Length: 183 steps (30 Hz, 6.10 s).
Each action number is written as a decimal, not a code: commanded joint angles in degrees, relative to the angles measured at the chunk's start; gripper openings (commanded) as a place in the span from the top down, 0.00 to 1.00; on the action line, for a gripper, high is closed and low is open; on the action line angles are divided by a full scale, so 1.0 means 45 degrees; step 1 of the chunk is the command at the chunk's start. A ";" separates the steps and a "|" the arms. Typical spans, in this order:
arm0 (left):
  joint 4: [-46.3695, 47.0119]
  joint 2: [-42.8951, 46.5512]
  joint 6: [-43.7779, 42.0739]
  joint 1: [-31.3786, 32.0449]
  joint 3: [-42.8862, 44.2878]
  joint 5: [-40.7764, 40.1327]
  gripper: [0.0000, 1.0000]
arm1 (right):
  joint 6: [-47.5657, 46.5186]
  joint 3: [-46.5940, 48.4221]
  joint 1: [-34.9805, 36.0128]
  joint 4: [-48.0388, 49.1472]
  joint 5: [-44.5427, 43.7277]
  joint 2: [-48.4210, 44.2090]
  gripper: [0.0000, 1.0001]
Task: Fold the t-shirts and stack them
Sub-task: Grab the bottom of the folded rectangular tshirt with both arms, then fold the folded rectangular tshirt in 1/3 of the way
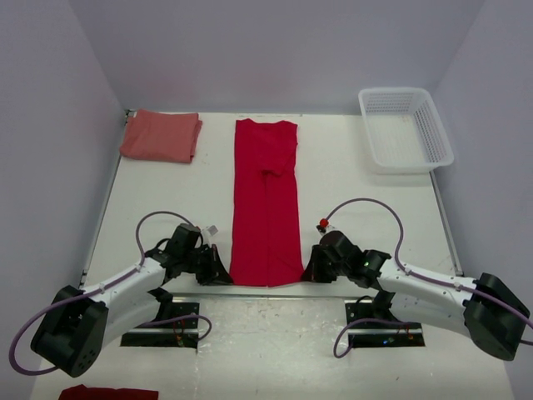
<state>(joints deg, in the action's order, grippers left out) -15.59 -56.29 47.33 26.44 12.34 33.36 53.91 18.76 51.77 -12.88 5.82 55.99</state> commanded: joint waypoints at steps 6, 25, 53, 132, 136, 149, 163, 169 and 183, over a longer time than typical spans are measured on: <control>-0.0617 0.0224 -0.1143 0.0102 0.0656 0.0203 1.00 | -0.0729 0.0614 0.0332 -0.0202 0.0385 -0.0235 1.00; -0.0439 -0.0302 -0.1572 0.0121 0.2413 -0.0635 1.00 | -0.2370 0.3778 0.0508 -0.1823 -0.0334 0.2148 1.00; -0.0323 -0.8229 -0.3936 -0.2515 1.1611 -0.2532 1.00 | -0.6998 1.3070 -0.4433 -0.4167 0.0169 0.9548 1.00; 0.1604 -1.1418 -0.3665 -0.3434 1.6327 -0.0933 0.57 | -0.8797 2.1911 -0.8322 -0.6925 0.3037 1.5258 0.62; 0.2994 -1.1844 -0.2825 -0.3239 1.5482 0.1136 0.86 | -0.8562 2.1046 -0.7931 -0.6571 0.3975 1.5000 1.00; 0.6454 -1.6337 -0.0362 -0.1773 1.7061 0.4441 1.00 | -0.6473 1.7574 -0.7188 -0.3895 0.8255 1.4786 1.00; 0.5809 -1.8505 -0.0518 -0.1949 1.9073 0.3954 1.00 | -0.5731 1.3957 -0.6035 -0.3192 0.5718 1.3946 1.00; 0.5010 -1.9110 -0.0966 -0.2007 1.9776 0.3622 1.00 | -0.5261 1.2531 -0.6016 -0.2469 0.5406 1.2991 1.00; 0.3875 -2.0459 -0.1514 -0.2574 2.1593 0.3484 1.00 | -0.5105 1.0265 -0.5938 -0.1707 0.4741 1.2344 1.00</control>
<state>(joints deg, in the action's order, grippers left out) 4.36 -146.65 43.38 16.23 106.78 50.87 31.18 67.48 24.75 -19.88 30.63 113.03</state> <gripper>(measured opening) 0.002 0.003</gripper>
